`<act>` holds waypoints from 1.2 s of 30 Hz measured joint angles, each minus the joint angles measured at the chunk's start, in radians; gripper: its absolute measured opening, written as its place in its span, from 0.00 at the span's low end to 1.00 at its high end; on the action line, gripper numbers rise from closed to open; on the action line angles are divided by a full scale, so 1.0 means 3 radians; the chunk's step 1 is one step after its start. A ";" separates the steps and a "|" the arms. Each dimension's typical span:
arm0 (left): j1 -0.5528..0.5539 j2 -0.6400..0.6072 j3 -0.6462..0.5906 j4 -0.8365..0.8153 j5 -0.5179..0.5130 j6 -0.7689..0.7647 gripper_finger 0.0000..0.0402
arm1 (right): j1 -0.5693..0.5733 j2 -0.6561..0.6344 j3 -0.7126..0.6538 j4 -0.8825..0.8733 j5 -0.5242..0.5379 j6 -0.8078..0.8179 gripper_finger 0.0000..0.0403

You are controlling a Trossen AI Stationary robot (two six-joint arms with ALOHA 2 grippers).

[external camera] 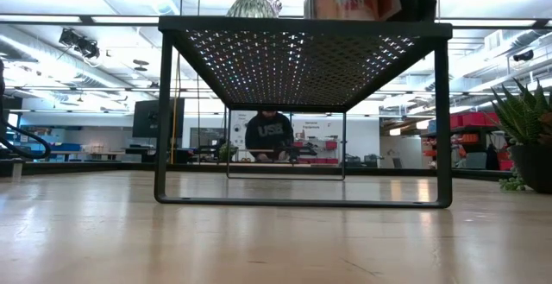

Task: Pick & Place candle stick holders
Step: Put the orange scented candle on the shelf

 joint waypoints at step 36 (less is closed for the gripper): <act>0.0000 0.0000 0.0001 -0.0010 -0.0001 -0.0001 0.93 | 0.0022 0.0130 -0.0007 -0.0107 -0.0313 -0.0273 0.96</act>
